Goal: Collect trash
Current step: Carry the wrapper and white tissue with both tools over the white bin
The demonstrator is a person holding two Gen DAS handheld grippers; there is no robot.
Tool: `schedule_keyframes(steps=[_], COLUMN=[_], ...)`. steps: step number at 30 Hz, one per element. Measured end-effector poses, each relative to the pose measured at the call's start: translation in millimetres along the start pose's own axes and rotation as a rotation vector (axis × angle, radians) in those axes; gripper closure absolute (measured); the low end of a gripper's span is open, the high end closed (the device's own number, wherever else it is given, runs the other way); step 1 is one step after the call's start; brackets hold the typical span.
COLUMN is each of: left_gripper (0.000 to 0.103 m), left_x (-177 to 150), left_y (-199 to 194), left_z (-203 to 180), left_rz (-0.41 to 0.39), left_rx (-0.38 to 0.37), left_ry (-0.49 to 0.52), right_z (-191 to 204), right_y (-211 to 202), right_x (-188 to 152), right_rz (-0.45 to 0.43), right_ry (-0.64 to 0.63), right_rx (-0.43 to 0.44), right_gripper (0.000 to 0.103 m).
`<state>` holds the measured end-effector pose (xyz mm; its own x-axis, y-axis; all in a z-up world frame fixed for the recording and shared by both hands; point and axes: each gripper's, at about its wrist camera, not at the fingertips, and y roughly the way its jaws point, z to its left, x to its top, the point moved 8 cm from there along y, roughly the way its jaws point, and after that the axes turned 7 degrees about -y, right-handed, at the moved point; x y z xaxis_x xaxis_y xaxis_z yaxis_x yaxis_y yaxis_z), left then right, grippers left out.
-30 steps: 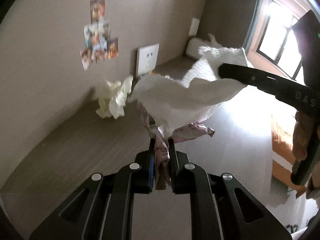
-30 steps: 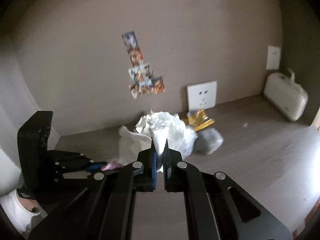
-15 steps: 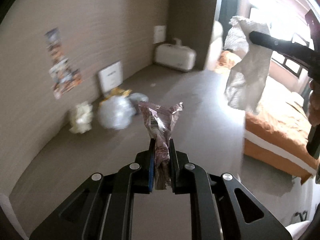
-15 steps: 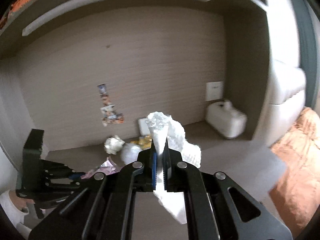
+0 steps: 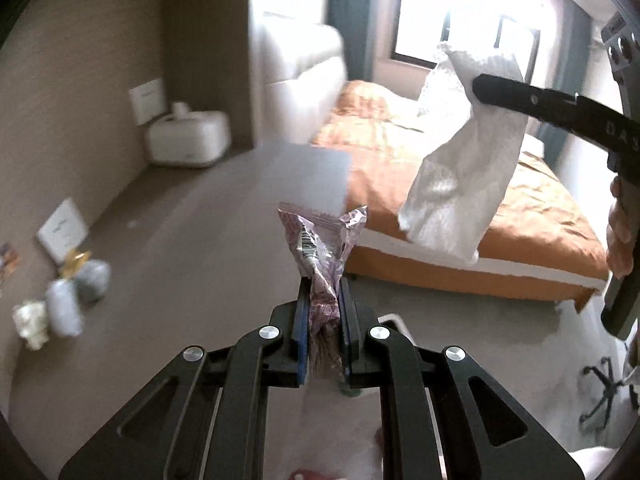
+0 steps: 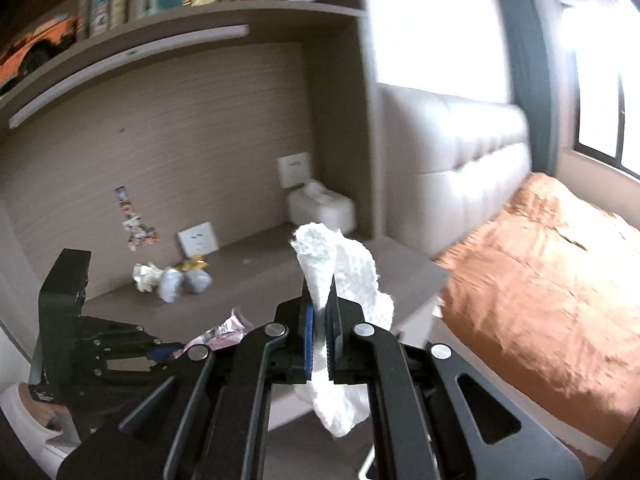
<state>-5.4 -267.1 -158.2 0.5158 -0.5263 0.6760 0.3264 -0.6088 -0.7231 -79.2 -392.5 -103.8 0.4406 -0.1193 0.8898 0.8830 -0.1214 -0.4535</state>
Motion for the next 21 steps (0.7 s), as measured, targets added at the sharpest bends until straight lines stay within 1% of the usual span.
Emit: schedule_keyframes(steps=[2,5,11,16,21], left_gripper=[0.091,0.091,0.091,0.091,0.091], left_x=[4,7,0,-13,-31], left_y=[16,36,80,119,158], left_z=[-26,-54,-96,-119,-132], left_rz=[0.009,0.025,0.075,0.130,0.190], left_rx=[-0.025,-0.059,-0.102,-0.117,-0.130], left_ry=[0.024,0.034,0.051,0.064,0.065], right_z=[-20,-44,-80,-100,-115], right_y=[-8,-15,-15,-2,16], right_x=[-11,-28,-70,-106,-141], right_rz=[0.010,0.030,0.095,0.150,0.209], right_ry=[0.023,0.058,0.115,0.150,0.193], right_rx=[-0.024,-0.049,-0.082,-0.084,-0.086], right_gripper=[0.097,0.097,0.097,0.097,0.097])
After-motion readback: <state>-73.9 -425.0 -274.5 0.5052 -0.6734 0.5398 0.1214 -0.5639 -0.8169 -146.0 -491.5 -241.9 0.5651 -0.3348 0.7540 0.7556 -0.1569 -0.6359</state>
